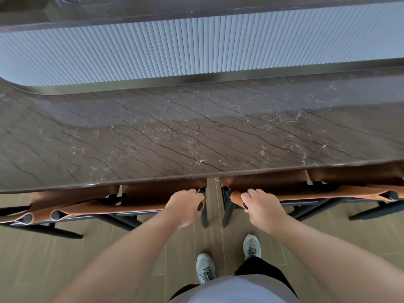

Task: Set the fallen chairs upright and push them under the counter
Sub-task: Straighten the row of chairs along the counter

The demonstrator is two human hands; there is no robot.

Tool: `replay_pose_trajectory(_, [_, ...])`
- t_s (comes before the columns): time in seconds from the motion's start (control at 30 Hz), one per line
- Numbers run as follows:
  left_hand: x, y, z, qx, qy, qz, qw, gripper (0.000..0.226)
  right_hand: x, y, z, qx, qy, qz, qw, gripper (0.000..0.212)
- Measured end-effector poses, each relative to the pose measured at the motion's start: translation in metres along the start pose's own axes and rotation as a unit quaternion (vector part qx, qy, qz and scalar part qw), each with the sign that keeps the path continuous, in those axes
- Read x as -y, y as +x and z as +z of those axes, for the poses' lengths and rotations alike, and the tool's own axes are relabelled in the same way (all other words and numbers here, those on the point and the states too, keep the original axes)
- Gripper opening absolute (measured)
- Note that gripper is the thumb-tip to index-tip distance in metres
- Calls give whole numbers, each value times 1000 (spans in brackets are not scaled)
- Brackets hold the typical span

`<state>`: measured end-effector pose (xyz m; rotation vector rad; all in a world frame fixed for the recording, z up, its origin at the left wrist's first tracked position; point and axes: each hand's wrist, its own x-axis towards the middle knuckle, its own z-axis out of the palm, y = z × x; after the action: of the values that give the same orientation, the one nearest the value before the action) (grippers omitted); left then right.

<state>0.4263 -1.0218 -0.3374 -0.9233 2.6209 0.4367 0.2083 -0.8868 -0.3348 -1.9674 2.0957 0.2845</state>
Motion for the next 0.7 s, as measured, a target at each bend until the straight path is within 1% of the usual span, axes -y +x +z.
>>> replay_pose_trajectory(0.37, [-1,5,2,-11,-16,-7,1000,24,12,11,-2,-4,20,-2,1000,17])
replay_pose_trajectory(0.5, [-4,8,-4,0,-20,-12,1000,25,17,9,-4,-24,29,-1,999,20])
replay_pose_trajectory(0.7, [-8,9,-8,12,-25,-13,1000,27,16,9,-2,-25,17,1,1000,25])
